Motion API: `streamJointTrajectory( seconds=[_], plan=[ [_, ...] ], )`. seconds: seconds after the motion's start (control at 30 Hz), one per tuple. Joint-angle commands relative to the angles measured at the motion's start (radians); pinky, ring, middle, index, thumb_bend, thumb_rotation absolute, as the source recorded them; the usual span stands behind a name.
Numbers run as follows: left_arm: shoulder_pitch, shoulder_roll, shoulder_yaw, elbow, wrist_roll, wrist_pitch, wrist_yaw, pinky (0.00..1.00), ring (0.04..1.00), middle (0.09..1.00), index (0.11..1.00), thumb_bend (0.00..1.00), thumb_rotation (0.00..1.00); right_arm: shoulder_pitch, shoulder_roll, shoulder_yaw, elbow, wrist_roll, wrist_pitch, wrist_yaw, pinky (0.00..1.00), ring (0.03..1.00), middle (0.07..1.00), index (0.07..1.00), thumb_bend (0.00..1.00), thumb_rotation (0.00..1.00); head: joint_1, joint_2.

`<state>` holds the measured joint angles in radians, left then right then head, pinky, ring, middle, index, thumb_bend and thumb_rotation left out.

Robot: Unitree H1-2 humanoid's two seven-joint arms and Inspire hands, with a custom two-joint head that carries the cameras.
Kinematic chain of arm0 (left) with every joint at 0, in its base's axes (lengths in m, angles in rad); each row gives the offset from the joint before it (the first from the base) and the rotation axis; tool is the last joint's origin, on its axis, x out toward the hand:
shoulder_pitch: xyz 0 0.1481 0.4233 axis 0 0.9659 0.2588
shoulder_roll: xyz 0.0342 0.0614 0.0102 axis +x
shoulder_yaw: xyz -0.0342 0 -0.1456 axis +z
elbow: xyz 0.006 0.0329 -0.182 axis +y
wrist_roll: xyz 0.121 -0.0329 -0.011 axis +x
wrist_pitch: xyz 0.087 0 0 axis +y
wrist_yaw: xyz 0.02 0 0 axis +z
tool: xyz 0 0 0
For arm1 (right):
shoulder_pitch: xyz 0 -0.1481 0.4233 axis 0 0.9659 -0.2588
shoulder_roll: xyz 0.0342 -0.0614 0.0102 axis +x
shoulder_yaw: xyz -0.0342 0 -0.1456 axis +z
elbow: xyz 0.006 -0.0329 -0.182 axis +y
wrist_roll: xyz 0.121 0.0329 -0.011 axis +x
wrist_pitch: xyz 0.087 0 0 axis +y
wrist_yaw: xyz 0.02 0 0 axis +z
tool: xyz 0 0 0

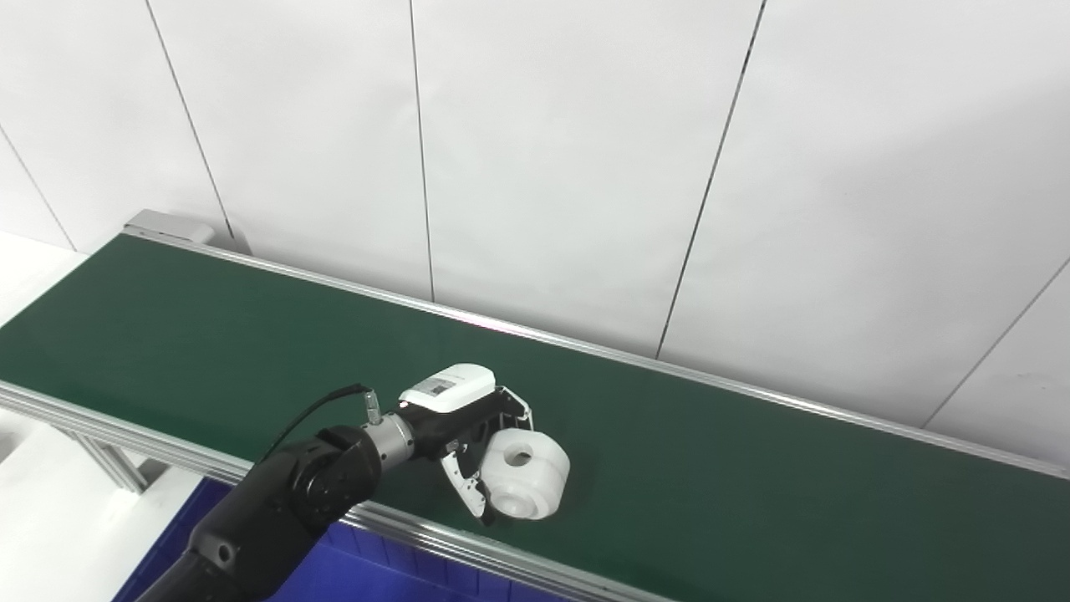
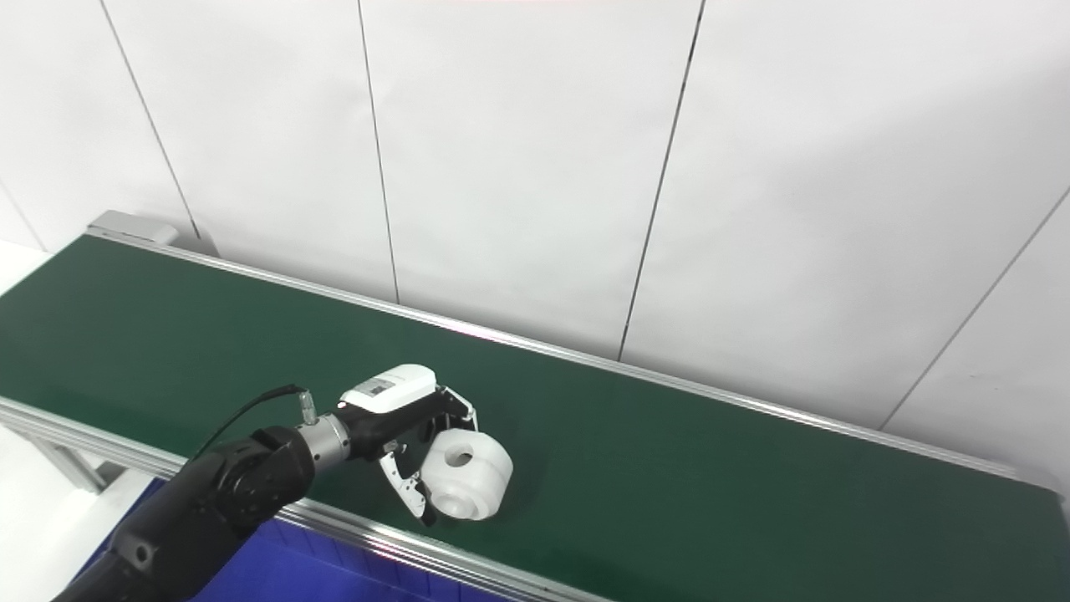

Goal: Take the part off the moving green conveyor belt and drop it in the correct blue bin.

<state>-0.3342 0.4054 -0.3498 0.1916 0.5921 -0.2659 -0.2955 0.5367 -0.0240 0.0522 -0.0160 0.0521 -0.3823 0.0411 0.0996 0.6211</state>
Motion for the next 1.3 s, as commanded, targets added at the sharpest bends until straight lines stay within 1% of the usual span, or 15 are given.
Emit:
streamJointTrajectory(
  seconds=[0.0, 0.13, 0.23, 0.27, 0.3, 0.33, 0.4, 0.47, 0.53, 0.67, 0.8, 0.9, 1.0, 1.1, 1.27],
  plan=[
    [-0.011, 0.043, 0.032, -0.081, -0.031, -0.021, 0.005, 0.37, 0.444, 0.499, 0.476, 0.52, 0.00, -0.001, -0.001, 0.002, -0.057, -0.001, -0.021, 0.008, 1.00, 0.984, 0.984, 1.000, 0.82, 1.00, 0.010, 0.010],
    [0.017, 0.082, 0.054, -0.207, -0.050, 0.003, -0.044, 0.35, 0.420, 0.486, 0.485, 0.52, 0.00, 0.004, -0.017, -0.003, -0.080, 0.013, -0.001, 0.015, 1.00, 0.986, 0.984, 1.000, 0.83, 1.00, 0.046, 0.053],
    [0.043, 0.104, 0.071, -0.285, -0.056, 0.010, -0.070, 0.29, 0.360, 0.458, 0.503, 0.52, 0.00, 0.007, -0.024, -0.006, -0.108, 0.036, 0.033, 0.020, 1.00, 0.993, 0.985, 1.000, 0.86, 1.00, 0.063, 0.076],
    [0.061, 0.118, 0.079, -0.322, -0.055, 0.015, -0.079, 0.29, 0.359, 0.457, 0.503, 0.52, 0.00, 0.006, -0.026, -0.008, -0.118, 0.040, 0.041, 0.020, 1.00, 0.994, 0.985, 1.000, 0.86, 1.00, 0.081, 0.098],
    [0.074, 0.128, 0.084, -0.348, -0.054, 0.018, -0.087, 0.30, 0.380, 0.472, 0.495, 0.52, 0.00, 0.006, -0.028, -0.009, -0.126, 0.043, 0.046, 0.020, 1.00, 0.995, 0.987, 1.000, 0.85, 1.00, 0.081, 0.098],
    [0.095, 0.140, 0.092, -0.383, -0.055, 0.030, -0.099, 0.31, 0.385, 0.475, 0.493, 0.52, 0.00, 0.005, -0.033, -0.010, -0.135, 0.054, 0.056, 0.025, 1.00, 0.996, 0.987, 1.000, 0.85, 1.00, 0.100, 0.118],
    [0.134, 0.156, 0.105, -0.433, -0.056, 0.052, -0.120, 0.29, 0.372, 0.474, 0.493, 0.52, 0.00, 0.004, -0.042, -0.010, -0.151, 0.070, 0.072, 0.032, 1.00, 0.999, 0.990, 1.000, 0.84, 1.00, 0.110, 0.127],
    [0.181, 0.168, 0.116, -0.470, -0.052, 0.065, -0.130, 0.33, 0.408, 0.488, 0.484, 0.52, 0.00, 0.004, -0.051, -0.010, -0.165, 0.085, 0.090, 0.042, 1.00, 1.000, 0.986, 1.000, 0.83, 1.00, 0.115, 0.128],
    [0.213, 0.172, 0.124, -0.489, -0.049, 0.065, -0.138, 0.33, 0.395, 0.476, 0.493, 0.52, 0.00, 0.003, -0.058, -0.012, -0.174, 0.097, 0.105, 0.048, 1.00, 1.000, 0.986, 1.000, 0.85, 1.00, 0.119, 0.127],
    [0.307, 0.196, 0.126, -0.540, -0.019, 0.083, -0.168, 0.31, 0.383, 0.475, 0.496, 0.52, 0.00, -0.002, -0.074, -0.019, -0.162, 0.089, 0.095, 0.056, 1.00, 1.000, 0.992, 1.000, 0.84, 1.00, 0.124, 0.133],
    [0.377, 0.207, 0.122, -0.534, 0.025, 0.070, -0.170, 0.33, 0.397, 0.468, 0.501, 0.52, 0.00, -0.006, -0.087, -0.026, -0.157, 0.092, 0.094, 0.062, 1.00, 1.000, 0.996, 1.000, 0.83, 1.00, 0.137, 0.147],
    [0.399, 0.210, 0.117, -0.509, 0.050, 0.052, -0.164, 0.34, 0.409, 0.475, 0.494, 0.52, 0.00, -0.009, -0.096, -0.031, -0.155, 0.092, 0.090, 0.067, 1.00, 1.000, 0.992, 1.000, 0.83, 1.00, 0.147, 0.148],
    [0.408, 0.211, 0.107, -0.469, 0.074, 0.045, -0.167, 0.32, 0.385, 0.452, 0.504, 0.52, 0.00, -0.015, -0.106, -0.034, -0.143, 0.113, 0.093, 0.083, 1.00, 1.000, 0.992, 1.000, 0.84, 1.00, 0.148, 0.145],
    [0.409, 0.215, 0.097, -0.445, 0.101, 0.055, -0.179, 0.37, 0.412, 0.458, 0.501, 0.52, 0.00, -0.021, -0.110, -0.037, -0.131, 0.122, 0.088, 0.092, 1.00, 1.000, 0.988, 1.000, 0.82, 1.00, 0.146, 0.146],
    [0.397, 0.228, 0.077, -0.416, 0.144, 0.061, -0.203, 0.37, 0.417, 0.461, 0.498, 0.52, 0.00, -0.025, -0.107, -0.043, -0.132, 0.109, 0.091, 0.088, 1.00, 0.989, 0.975, 1.000, 0.83, 1.00, 0.138, 0.149]
  ],
)
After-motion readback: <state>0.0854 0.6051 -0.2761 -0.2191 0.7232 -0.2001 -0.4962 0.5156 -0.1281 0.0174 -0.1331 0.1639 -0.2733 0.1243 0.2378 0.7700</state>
